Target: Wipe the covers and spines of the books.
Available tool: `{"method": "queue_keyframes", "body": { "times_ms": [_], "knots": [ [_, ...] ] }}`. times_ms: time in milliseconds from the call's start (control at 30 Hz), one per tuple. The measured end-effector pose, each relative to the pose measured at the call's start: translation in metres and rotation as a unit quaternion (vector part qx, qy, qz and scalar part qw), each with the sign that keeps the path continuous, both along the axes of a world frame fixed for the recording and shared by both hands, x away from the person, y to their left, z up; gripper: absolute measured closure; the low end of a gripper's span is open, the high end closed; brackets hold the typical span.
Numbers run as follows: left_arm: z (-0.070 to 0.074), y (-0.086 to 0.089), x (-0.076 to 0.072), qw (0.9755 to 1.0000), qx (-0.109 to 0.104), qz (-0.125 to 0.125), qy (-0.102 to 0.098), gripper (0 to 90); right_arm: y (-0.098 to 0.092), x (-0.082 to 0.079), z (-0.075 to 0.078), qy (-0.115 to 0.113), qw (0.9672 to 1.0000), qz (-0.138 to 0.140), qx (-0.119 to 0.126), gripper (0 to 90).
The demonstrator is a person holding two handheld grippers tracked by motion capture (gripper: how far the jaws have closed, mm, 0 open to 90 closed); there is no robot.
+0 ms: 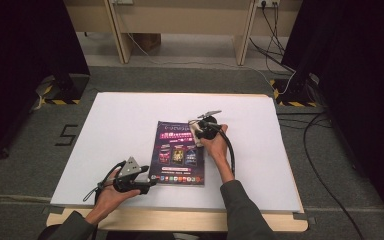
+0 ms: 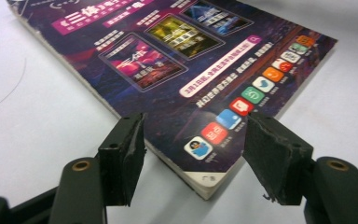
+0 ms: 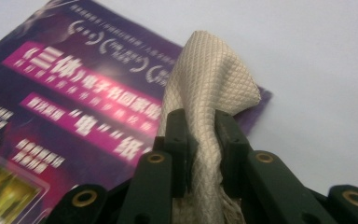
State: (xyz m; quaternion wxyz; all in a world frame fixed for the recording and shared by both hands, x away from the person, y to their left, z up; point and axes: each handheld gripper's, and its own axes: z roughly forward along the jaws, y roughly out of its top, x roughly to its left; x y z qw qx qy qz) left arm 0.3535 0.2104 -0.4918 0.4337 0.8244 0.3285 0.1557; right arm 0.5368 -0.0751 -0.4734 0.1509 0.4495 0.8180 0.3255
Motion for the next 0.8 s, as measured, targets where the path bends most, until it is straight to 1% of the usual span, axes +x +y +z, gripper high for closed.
{"method": "queue_keyframes", "body": {
  "times_ms": [33, 100, 200, 233, 333, 367, 433, 533, 600, 667, 700, 767, 800],
  "knots": [
    [0.0, 0.0, 0.0, 1.0, 0.003, -0.002, 0.001, 38.2, -0.001, 0.003, 0.0, 0.001, 1.0, -0.007, 0.003, 77.8],
    [-0.001, -0.001, 0.0, 1.0, 0.007, -0.003, 0.005, 38.5, -0.004, 0.009, 0.0, -0.004, 0.9997, -0.024, -0.001, 77.8],
    [-0.002, 0.0, 0.001, 0.9999, 0.012, -0.003, 0.009, 39.0, -0.008, 0.016, -0.001, 0.0, 0.9991, -0.041, 0.012, 77.9],
    [-0.003, 0.0, 0.001, 0.9999, 0.012, -0.004, 0.01, 39.1, -0.009, 0.018, -0.001, -0.002, 0.9989, -0.046, 0.009, 77.9],
    [-0.003, -0.001, 0.001, 0.9999, 0.012, -0.003, 0.01, 39.2, -0.009, 0.021, -0.001, -0.001, 0.9985, -0.053, 0.011, 78.2],
    [-0.002, -0.001, 0.001, 0.9999, 0.013, -0.003, 0.009, 39.2, -0.007, 0.02, -0.001, -0.003, 0.9986, -0.053, 0.005, 78.5],
    [-0.002, 0.0, 0.001, 0.9999, 0.013, -0.003, 0.009, 39.2, -0.001, 0.017, 0.0, -0.012, 0.9988, -0.045, -0.018, 78.7],
    [-0.002, -0.001, 0.001, 0.9999, 0.012, -0.002, 0.009, 39.2, 0.008, 0.012, -0.001, -0.013, 0.9996, -0.024, -0.009, 78.8],
    [-0.001, 0.0, 0.001, 0.9999, 0.01, -0.002, 0.009, 39.5, 0.014, 0.008, -0.002, -0.004, 1.0, -0.002, 0.008, 78.7],
    [-0.001, 0.0, 0.001, 1.0, 0.006, -0.001, 0.007, 39.4, 0.018, 0.004, -0.002, -0.004, 0.9999, 0.012, 0.006, 78.7],
    [-0.001, 0.001, 0.0, 1.0, 0.006, -0.001, 0.007, 39.4, 0.018, 0.004, -0.002, -0.008, 0.9999, 0.014, 0.002, 78.7],
    [0.0, 0.002, 0.0, 1.0, 0.007, -0.002, 0.007, 39.4, 0.012, 0.006, -0.003, -0.006, 0.9999, 0.003, 0.012, 78.5],
    [0.0, 0.002, 0.0, 1.0, 0.006, -0.001, 0.007, 39.5, 0.009, 0.008, -0.003, -0.007, 0.9999, -0.004, 0.013, 78.5]
  ]
}}
